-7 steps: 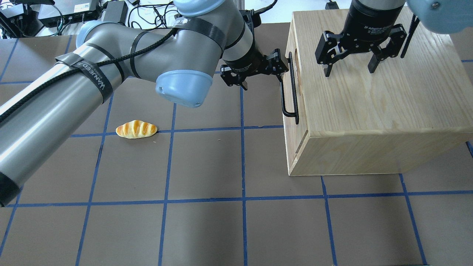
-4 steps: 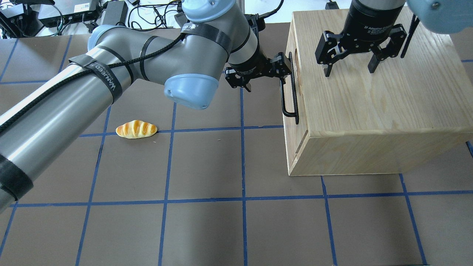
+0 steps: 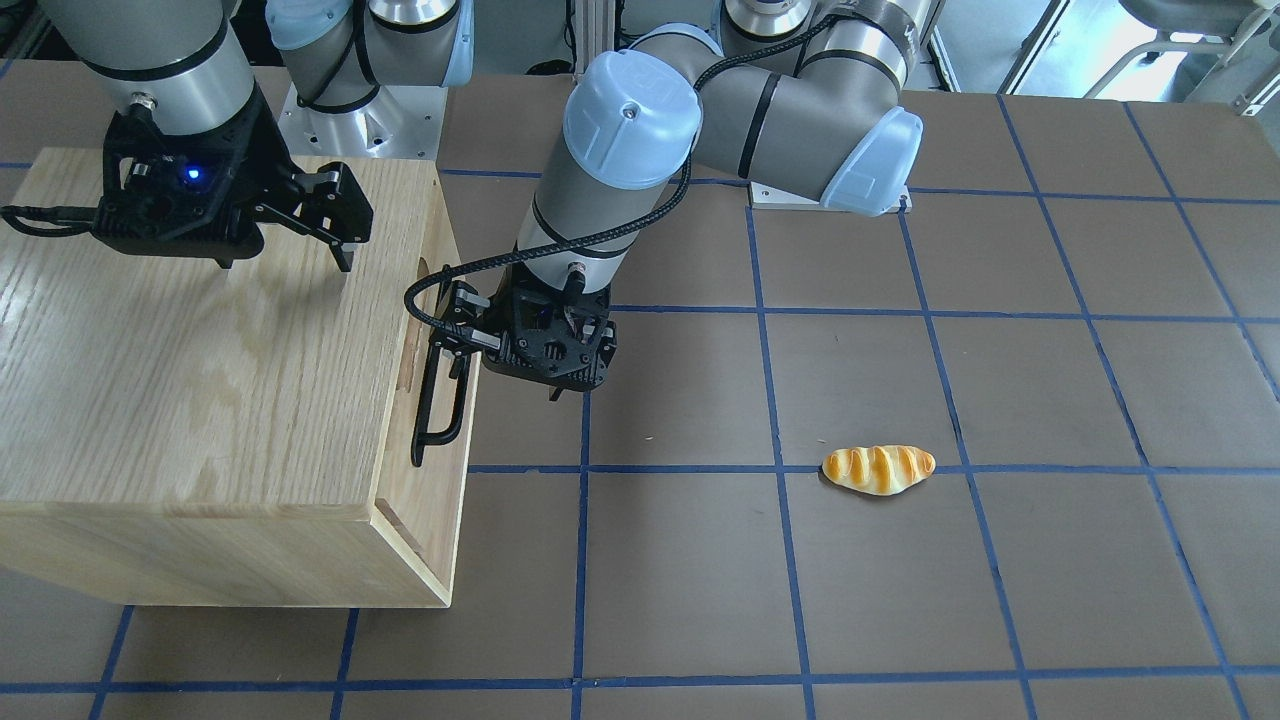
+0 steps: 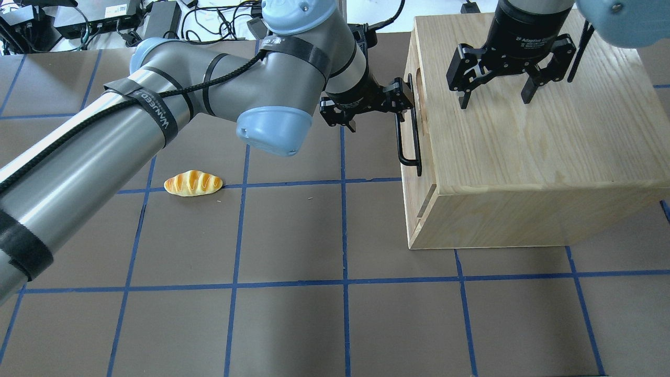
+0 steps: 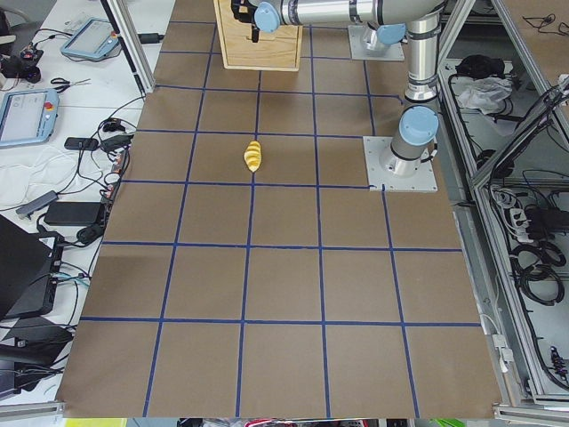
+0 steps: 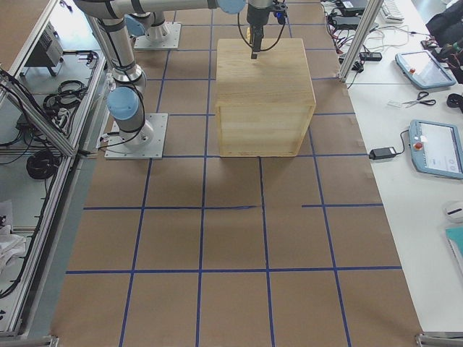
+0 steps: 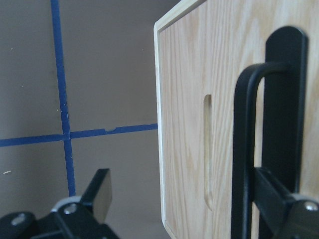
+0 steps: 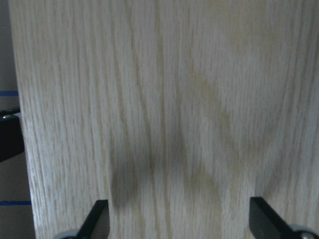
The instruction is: Open upper drawer
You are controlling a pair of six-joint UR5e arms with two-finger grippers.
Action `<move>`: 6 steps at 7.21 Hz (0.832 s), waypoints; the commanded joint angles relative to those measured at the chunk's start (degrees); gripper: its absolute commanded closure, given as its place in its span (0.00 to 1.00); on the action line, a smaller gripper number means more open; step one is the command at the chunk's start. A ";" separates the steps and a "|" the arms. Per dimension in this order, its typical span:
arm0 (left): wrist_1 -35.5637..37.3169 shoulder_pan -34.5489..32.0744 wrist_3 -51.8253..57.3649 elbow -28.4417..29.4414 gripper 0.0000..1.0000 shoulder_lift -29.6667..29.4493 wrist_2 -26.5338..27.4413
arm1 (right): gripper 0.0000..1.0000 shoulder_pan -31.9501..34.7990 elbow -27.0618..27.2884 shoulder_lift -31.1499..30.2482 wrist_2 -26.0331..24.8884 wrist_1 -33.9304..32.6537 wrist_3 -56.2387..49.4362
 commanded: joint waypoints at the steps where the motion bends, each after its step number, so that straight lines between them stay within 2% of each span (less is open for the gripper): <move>1: 0.01 0.04 0.50 0.25 0.00 0.11 0.33 | 0.00 0.00 -0.02 0.00 0.00 0.00 -0.06; 3: -0.07 0.13 1.81 0.34 0.00 0.20 3.38 | 0.00 0.00 0.07 0.00 0.00 0.00 -0.06; 6: -0.07 0.39 2.53 0.42 0.00 0.46 3.84 | 0.00 -0.09 -0.02 0.00 0.00 0.00 0.02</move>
